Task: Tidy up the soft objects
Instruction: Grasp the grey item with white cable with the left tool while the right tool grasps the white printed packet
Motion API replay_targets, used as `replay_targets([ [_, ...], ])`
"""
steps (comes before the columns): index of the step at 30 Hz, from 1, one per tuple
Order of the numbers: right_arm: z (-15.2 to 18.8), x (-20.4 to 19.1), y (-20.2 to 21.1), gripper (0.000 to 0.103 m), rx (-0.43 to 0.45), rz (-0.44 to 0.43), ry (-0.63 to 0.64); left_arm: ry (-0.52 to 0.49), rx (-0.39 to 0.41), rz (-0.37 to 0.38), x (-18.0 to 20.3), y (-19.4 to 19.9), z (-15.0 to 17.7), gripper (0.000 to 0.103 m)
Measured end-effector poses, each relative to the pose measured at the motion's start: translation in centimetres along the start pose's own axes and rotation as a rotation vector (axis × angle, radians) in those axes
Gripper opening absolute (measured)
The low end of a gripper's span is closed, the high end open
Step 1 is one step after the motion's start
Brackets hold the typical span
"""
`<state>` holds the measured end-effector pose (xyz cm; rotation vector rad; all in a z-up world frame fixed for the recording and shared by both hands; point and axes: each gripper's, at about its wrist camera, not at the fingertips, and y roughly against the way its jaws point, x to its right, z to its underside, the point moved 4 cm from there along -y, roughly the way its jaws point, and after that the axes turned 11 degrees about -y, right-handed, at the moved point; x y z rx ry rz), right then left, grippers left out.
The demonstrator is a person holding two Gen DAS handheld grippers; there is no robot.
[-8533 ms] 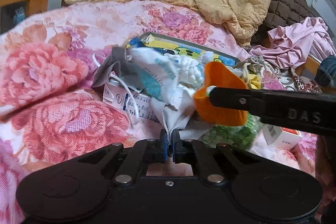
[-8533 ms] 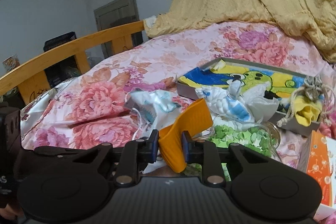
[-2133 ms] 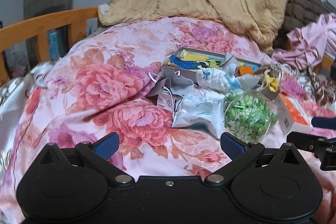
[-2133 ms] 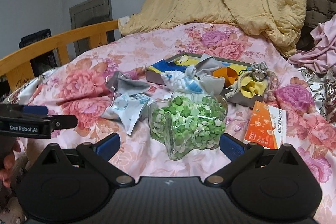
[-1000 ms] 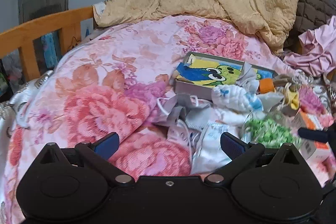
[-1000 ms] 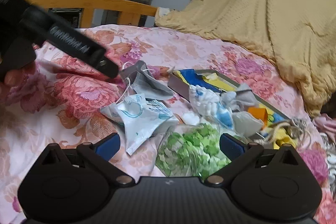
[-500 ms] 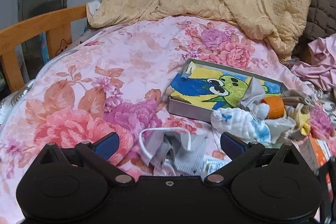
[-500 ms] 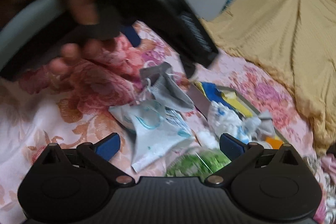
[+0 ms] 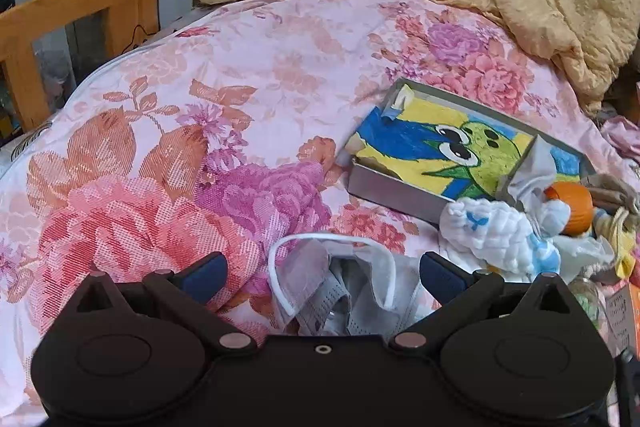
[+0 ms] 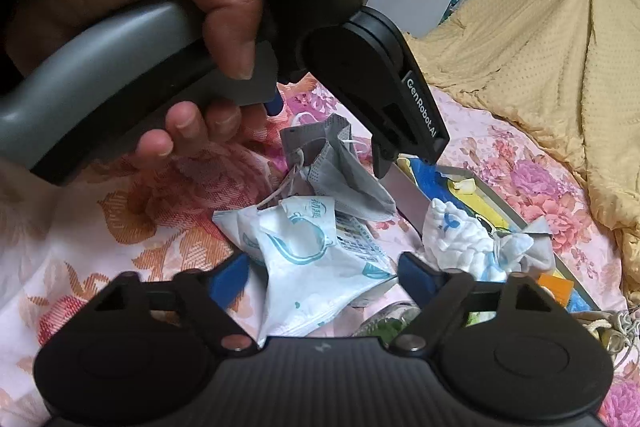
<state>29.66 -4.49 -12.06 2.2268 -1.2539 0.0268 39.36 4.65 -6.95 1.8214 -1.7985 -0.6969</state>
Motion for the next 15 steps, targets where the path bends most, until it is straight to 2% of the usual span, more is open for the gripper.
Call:
replay_targets([
  [4, 0.0, -0.4, 0.1, 0.071, 0.006, 0.004, 0.017, 0.03, 0.013, -0.037, -0.4, -0.1, -0.3, 0.101],
  [8, 0.1, -0.7, 0.2, 0.068, 0.005, 0.011, 0.032, 0.05, 0.005, -0.03, -0.5, -0.6, -0.2, 0.093],
  [13, 0.1, -0.7, 0.4, 0.066, 0.003, 0.005, 0.015, 0.076, -0.019, -0.018, -0.6, -1.1, 0.4, 0.077],
  [15, 0.1, -0.5, 0.3, 0.065, -0.008, -0.001, -0.01, 0.097, -0.03, -0.016, -0.7, -1.2, 0.7, 0.061],
])
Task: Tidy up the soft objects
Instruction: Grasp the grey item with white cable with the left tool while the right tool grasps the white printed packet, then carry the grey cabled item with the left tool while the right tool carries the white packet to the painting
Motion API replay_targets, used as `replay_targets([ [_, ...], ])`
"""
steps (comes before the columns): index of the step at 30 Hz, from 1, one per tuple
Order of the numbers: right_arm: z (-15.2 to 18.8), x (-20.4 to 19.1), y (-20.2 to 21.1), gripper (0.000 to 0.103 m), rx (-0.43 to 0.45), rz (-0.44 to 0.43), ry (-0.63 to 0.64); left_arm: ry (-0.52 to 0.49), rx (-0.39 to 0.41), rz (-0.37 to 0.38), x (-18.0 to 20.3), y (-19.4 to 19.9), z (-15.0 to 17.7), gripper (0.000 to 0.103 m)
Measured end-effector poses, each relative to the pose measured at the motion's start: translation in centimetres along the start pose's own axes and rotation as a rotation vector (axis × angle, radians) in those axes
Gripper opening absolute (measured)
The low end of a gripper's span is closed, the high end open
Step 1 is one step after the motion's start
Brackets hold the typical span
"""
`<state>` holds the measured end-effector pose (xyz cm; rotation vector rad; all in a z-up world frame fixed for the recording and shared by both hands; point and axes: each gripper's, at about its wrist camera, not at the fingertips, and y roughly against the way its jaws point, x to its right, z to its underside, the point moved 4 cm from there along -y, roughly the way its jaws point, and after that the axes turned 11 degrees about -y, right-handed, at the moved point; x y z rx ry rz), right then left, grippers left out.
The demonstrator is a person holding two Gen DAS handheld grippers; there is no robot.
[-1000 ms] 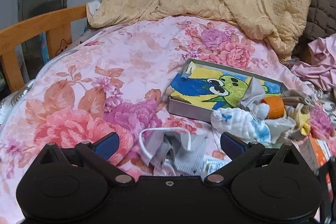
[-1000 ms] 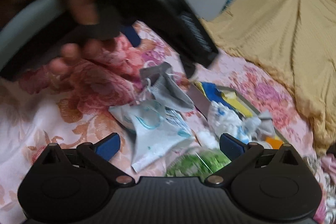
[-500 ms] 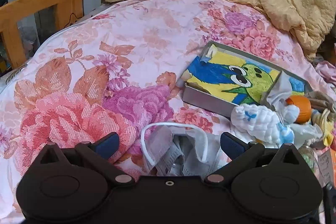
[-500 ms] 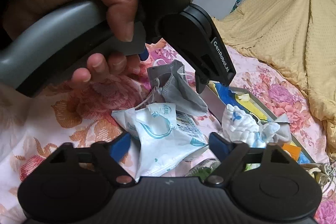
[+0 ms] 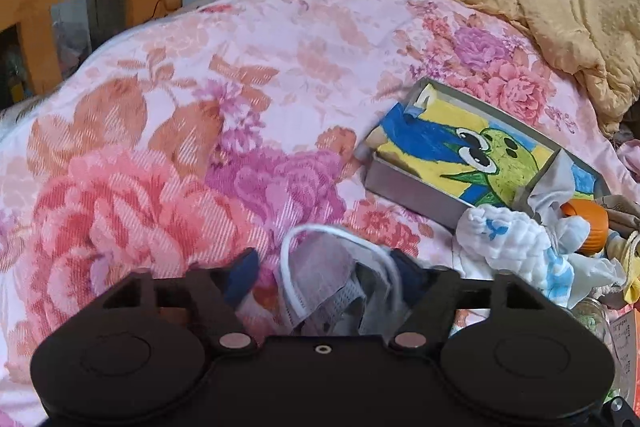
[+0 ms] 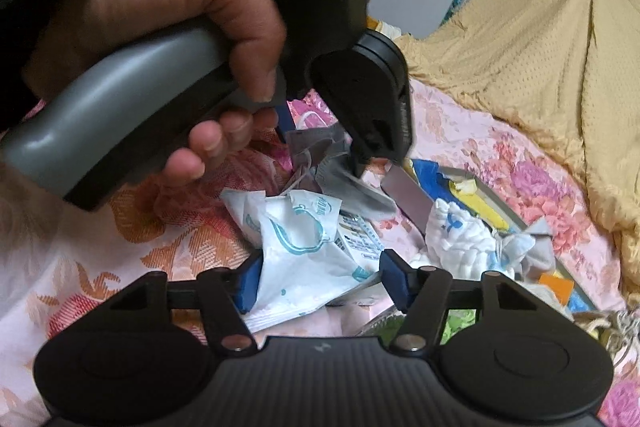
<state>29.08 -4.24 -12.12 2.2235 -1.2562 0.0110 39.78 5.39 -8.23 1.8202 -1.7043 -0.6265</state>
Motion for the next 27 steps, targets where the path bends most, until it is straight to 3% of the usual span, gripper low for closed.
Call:
replay_targets([
  [3, -0.1, 0.2, 0.1, 0.064, -0.015, -0.011, -0.042, 0.027, 0.013, 0.011, -0.2, 0.2, 0.5, 0.046],
  [14, -0.1, 0.7, 0.4, 0.062, -0.004, -0.013, -0.064, 0.039, 0.071, 0.015, -0.1, 1.6, 1.8, 0.016],
  [27, -1.7, 2.4, 3.6, 0.062, 0.068, -0.001, -0.13, 0.012, 0.109, -0.02, -0.3, 6.6, 1.0, 0.015],
])
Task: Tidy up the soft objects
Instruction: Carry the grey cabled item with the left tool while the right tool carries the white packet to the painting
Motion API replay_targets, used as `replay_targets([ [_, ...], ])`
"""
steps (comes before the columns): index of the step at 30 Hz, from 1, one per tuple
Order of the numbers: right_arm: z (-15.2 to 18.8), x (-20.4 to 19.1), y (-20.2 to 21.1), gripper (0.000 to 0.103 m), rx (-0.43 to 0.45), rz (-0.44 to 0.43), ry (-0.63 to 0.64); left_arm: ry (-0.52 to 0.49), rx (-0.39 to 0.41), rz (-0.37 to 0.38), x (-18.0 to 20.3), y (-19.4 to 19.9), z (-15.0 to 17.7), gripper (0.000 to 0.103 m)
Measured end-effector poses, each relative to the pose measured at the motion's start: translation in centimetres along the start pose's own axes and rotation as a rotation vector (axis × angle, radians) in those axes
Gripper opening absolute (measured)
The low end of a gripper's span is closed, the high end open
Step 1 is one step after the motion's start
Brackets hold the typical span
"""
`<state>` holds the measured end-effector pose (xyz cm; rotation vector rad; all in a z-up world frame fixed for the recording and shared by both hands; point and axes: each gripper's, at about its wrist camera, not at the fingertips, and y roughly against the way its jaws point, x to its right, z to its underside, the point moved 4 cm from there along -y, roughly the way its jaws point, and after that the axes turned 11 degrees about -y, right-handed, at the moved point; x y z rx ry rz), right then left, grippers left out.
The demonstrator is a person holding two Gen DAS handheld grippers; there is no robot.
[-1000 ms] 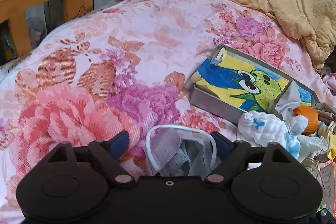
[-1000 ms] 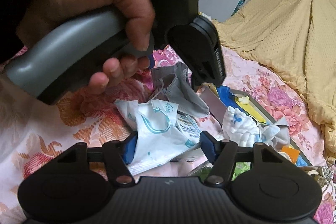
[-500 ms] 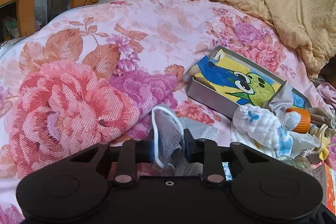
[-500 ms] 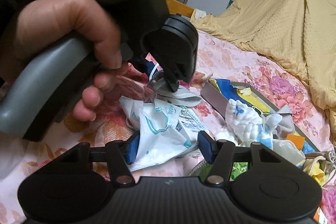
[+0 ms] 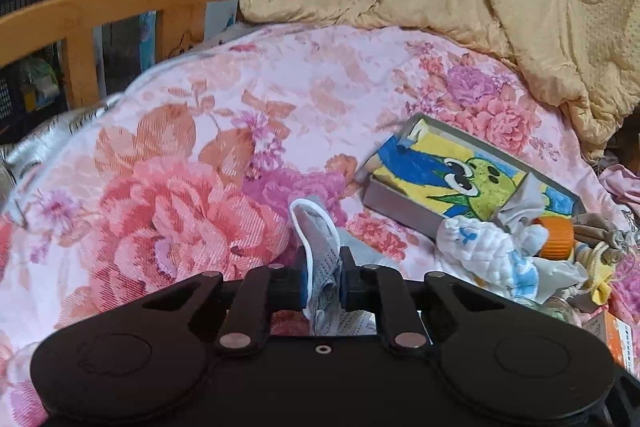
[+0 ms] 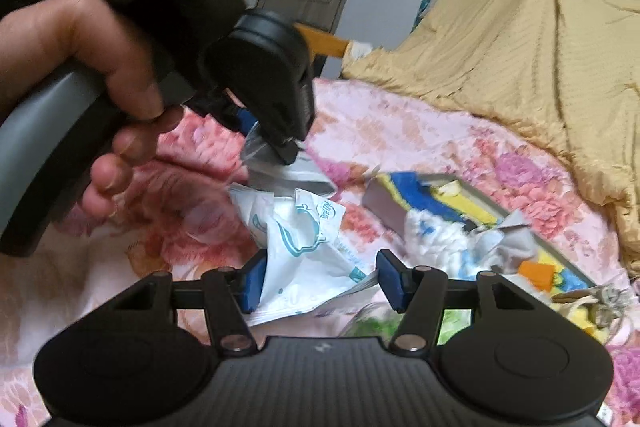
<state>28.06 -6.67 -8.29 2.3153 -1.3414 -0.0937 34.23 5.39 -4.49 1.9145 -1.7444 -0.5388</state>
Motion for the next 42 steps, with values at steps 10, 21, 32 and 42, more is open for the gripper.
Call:
replay_targets([
  [10, -2.5, 5.5, 2.5, 0.062, 0.076, 0.064, -0.173, -0.048, 0.102, -0.067, 3.3, 3.7, -4.4, 0.015],
  [21, -3.8, 16.0, 3.6, 0.063, 0.167, 0.215, -0.395, -0.085, 0.146, 0.003, 9.2, 2.7, -6.9, 0.016],
  [32, -1.4, 26.5, 1.8, 0.064, 0.193, 0.315, -0.639, -0.115, 0.137, 0.087, 14.6, -2.3, -10.0, 0.017],
  [42, 0.5, 32.1, 0.7, 0.064, 0.205, 0.374, -0.777, -0.165, 0.121, 0.122, 18.4, -7.5, -11.2, 0.018],
])
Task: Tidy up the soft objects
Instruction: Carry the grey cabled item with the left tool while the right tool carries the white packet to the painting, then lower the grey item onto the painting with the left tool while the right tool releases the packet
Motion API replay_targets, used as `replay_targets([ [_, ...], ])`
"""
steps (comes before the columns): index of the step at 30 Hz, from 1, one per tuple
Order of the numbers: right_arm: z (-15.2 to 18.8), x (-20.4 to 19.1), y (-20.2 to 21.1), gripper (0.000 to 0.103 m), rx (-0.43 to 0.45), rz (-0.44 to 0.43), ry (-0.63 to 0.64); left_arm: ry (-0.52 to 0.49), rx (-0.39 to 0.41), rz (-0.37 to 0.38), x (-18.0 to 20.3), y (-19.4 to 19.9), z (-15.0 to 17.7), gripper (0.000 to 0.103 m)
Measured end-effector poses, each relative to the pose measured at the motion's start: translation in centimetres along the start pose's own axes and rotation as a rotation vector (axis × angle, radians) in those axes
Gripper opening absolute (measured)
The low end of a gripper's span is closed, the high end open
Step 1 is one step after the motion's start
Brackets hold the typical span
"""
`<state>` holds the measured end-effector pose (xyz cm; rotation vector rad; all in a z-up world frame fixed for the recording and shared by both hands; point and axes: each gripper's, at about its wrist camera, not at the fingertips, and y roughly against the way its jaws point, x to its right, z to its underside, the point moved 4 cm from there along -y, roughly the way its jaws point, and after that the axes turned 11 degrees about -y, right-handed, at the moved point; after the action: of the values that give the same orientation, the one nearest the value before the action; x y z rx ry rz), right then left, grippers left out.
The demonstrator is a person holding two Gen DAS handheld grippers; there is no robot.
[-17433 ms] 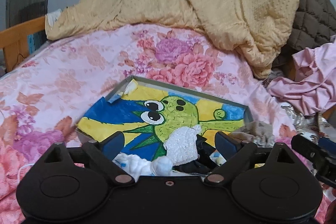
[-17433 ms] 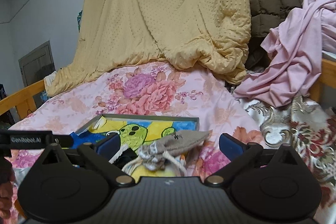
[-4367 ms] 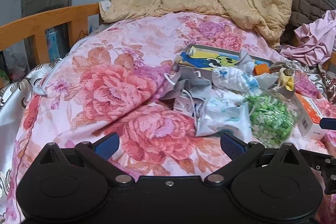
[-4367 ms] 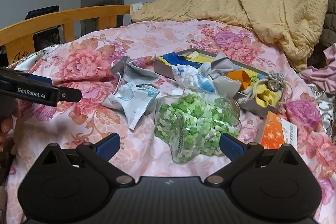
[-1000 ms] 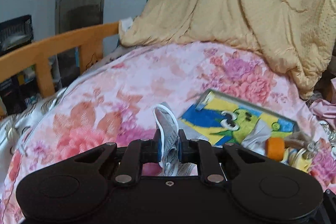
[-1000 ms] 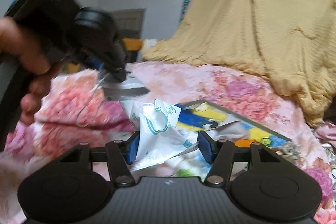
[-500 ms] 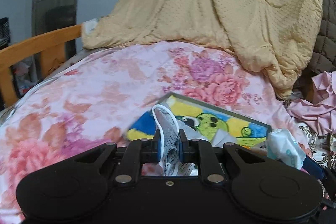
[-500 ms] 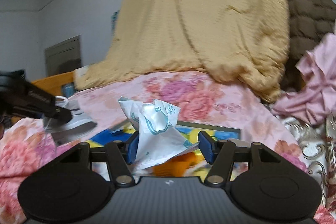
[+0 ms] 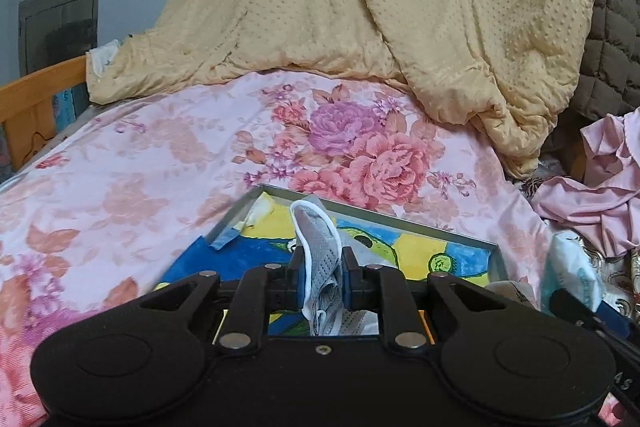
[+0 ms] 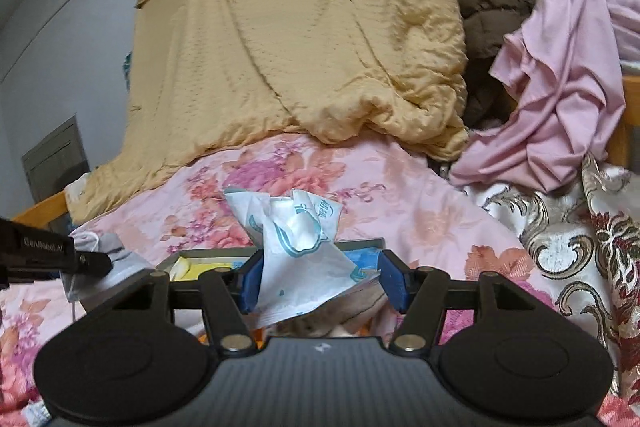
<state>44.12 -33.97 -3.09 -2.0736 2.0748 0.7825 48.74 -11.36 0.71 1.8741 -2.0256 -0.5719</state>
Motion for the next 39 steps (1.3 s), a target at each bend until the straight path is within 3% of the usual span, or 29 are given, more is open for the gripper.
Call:
replay_targets([
  [5, 0.5, 0.8, -1.4, 0.065, -0.052, 0.006, -0.023, 0.01, -0.021, 0.006, 0.9, -2.6, 0.2, 0.019],
  [13, 1.3, -1.1, -3.3, 0.066, -0.103, -0.013, 0.028, -0.002, -0.063, 0.055, 2.4, -5.4, 0.8, 0.021],
  [22, 2.9, -2.2, -6.6, 0.07, -0.179, -0.003, 0.048, 0.056, -0.135, 0.061, 0.3, -7.7, 3.0, 0.029],
  [32, 3.0, -2.2, -6.9, 0.076, -0.184, 0.001, 0.044, 0.066, -0.159, 0.011, -1.4, -8.0, 3.9, 0.051],
  [39, 2.4, -2.4, -6.2, 0.086, -0.177, -0.003, 0.035, 0.065, -0.137, -0.006, -1.6, -6.7, 3.5, 0.071],
])
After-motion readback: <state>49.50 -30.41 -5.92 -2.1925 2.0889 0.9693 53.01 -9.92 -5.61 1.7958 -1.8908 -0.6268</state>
